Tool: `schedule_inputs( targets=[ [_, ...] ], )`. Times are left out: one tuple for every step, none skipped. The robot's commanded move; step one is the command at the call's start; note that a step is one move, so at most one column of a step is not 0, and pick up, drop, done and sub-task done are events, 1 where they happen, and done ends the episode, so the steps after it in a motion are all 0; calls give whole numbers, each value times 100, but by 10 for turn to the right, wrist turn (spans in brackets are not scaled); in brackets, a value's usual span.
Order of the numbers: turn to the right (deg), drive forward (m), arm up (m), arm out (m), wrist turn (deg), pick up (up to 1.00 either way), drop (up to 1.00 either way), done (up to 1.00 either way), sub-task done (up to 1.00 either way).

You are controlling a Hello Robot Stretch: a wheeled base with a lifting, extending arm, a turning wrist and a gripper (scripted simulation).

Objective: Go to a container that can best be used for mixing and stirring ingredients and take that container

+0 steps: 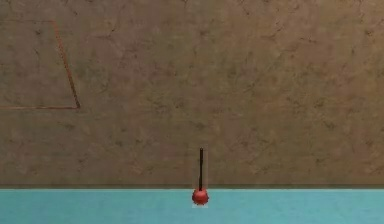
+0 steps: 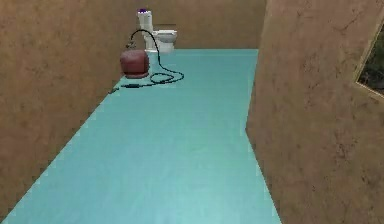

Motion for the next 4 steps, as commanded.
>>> schedule_inputs(
  targets=[
    [450, 0, 0, 0, 0, 0, 0, 0, 0],
    [390, 0, 0, 0, 0, 0, 0, 0, 0],
    [0, 100, 0, 0, 0, 0, 0, 0, 0],
    [30, 0, 0, 0, 0, 0, 0, 0, 0]
  ],
)
